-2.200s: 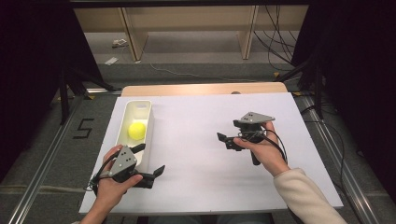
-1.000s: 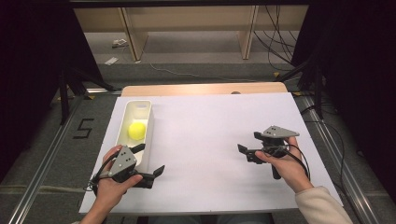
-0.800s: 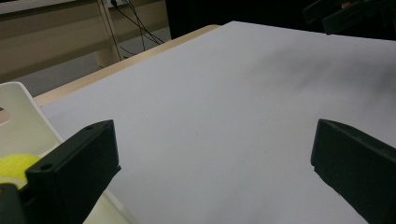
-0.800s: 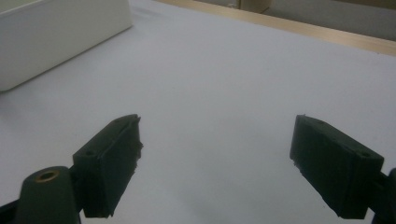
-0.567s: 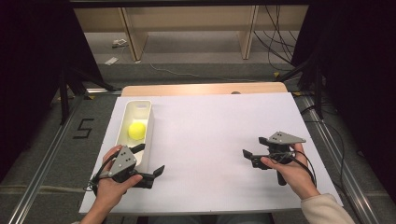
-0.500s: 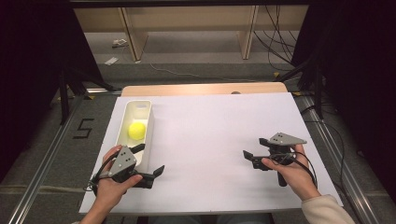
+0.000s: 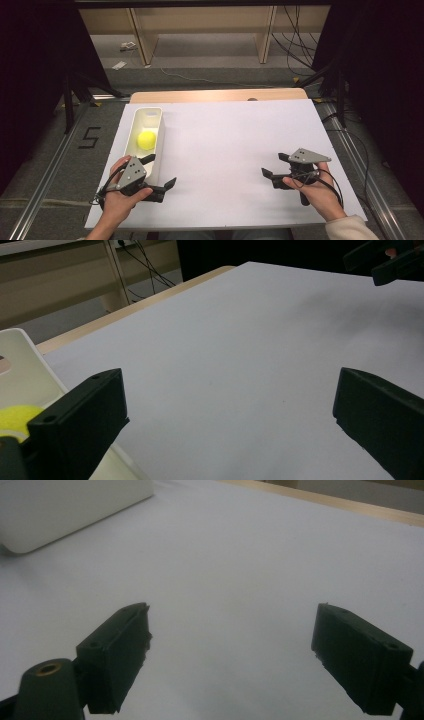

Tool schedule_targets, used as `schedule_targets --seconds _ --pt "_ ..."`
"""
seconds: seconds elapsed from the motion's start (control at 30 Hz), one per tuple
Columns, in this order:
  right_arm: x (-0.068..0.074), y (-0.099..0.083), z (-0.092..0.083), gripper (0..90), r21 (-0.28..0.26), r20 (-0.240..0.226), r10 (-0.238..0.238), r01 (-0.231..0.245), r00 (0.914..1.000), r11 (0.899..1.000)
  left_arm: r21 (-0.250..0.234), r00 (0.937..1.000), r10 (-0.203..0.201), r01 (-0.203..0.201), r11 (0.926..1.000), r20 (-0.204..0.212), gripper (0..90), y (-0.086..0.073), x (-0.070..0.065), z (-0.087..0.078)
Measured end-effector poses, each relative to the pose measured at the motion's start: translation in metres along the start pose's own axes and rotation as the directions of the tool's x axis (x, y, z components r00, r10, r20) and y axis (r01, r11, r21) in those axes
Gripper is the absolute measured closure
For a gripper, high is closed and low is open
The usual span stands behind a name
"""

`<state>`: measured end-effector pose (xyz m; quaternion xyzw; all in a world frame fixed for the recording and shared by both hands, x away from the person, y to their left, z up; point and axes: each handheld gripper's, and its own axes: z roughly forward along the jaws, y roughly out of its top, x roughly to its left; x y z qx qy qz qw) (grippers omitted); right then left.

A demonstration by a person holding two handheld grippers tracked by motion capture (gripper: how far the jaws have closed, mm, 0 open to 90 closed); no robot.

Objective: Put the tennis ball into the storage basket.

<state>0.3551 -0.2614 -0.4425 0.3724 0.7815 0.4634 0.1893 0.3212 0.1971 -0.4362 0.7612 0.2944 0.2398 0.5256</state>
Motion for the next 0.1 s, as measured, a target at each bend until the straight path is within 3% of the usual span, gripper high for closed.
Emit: schedule_targets --seconds 0.1 --pt "-0.0001 -0.0006 0.0009 16.4 0.004 -0.006 0.004 -0.004 1.0 1.0 0.0 1.0 -0.003 0.003 1.0 0.001 0.6 0.0 0.0003 0.0005"
